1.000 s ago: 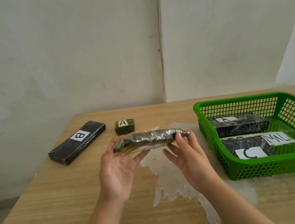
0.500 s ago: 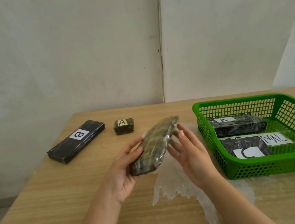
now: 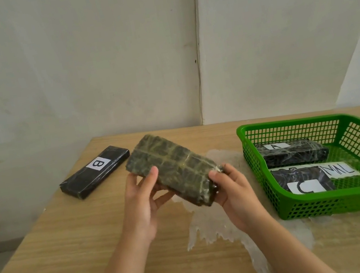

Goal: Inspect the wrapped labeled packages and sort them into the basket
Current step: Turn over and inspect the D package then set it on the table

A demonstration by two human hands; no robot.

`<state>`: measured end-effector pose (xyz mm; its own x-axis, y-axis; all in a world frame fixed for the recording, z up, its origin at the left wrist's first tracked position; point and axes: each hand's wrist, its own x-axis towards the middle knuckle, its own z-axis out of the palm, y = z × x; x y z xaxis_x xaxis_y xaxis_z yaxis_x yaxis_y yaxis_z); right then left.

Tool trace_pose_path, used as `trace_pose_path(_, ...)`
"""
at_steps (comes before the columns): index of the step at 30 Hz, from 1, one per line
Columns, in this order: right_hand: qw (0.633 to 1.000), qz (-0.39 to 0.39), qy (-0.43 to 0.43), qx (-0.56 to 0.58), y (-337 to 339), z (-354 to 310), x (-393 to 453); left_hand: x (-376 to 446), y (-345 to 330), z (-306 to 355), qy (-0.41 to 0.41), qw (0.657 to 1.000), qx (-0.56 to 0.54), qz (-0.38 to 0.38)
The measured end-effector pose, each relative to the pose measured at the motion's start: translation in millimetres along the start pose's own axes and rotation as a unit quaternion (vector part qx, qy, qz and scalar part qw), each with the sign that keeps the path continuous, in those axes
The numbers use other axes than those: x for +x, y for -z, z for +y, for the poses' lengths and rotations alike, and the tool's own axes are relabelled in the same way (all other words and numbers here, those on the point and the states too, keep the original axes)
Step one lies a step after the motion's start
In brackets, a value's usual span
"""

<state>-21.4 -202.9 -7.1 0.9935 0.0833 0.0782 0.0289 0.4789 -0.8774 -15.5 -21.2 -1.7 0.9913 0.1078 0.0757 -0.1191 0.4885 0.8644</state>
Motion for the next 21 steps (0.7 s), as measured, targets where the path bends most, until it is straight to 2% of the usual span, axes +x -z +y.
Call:
trace_pose_path(7, 0.997, 0.073, 0.030, 0.012, 12.8, -17.3, 2.2, 5.4, 11.1, 4.7, 0.007, 1.000, 0.011, -0.018)
trace_pose_path(12, 0.995, 0.038, 0.060, -0.066, 10.9, -10.4, 3.6, 5.4, 10.0, 5.0, -0.015, 1.000, -0.018, 0.005)
trace_pose_path(17, 0.994, 0.039, 0.083, -0.058, 9.3, -6.1, 4.2, 0.4, 10.1, 8.4, 0.112, 0.982, -0.135, -0.067)
trace_pose_path(19, 0.989, 0.074, 0.094, -0.086, 10.0, -4.3, 4.6, -3.0, 4.6, 7.1, 0.109, 0.982, -0.133, -0.083)
trace_pose_path(21, 0.959, 0.153, 0.112, -0.210, 11.9, -2.5, 5.9, -5.9, -2.0, 2.7, 0.067, 0.990, -0.098, -0.081)
